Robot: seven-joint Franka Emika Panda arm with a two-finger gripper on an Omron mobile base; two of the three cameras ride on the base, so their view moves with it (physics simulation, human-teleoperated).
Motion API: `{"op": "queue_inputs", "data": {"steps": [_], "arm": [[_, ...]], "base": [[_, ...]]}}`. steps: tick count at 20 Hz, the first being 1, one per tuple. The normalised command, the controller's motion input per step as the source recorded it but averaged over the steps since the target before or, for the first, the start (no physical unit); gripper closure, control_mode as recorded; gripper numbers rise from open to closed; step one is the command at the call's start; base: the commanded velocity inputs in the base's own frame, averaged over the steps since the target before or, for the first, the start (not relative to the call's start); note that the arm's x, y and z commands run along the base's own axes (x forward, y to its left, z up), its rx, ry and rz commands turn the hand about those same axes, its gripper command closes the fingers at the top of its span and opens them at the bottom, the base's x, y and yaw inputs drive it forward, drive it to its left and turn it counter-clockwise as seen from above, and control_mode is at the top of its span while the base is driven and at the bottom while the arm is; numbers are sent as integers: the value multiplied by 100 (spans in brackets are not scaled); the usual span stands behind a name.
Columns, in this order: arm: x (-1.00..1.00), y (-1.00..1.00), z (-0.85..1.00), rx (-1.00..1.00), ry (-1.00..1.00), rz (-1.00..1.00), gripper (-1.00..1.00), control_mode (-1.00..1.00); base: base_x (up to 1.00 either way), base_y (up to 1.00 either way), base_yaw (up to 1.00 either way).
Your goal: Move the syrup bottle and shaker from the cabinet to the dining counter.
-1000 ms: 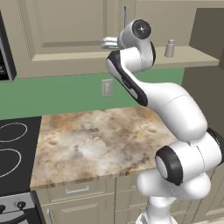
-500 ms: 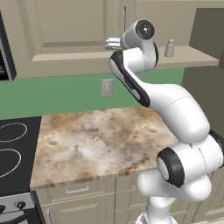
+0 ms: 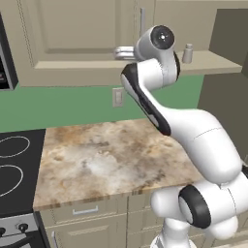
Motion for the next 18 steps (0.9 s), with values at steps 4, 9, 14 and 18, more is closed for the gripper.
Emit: {"op": "queue_inputs", "data": {"steps": [4, 9, 14, 18], "arm": [[-100, 70, 0, -3, -1, -14, 100, -100], [-100, 55, 0, -2, 0, -14, 100, -100], [-100, 24, 0, 0, 0, -14, 100, -100], [-68, 10, 0, 0, 0, -12, 100, -100]], "base": [[0, 0, 0], [0, 0, 0], [0, 0, 0], [0, 0, 0]]}}
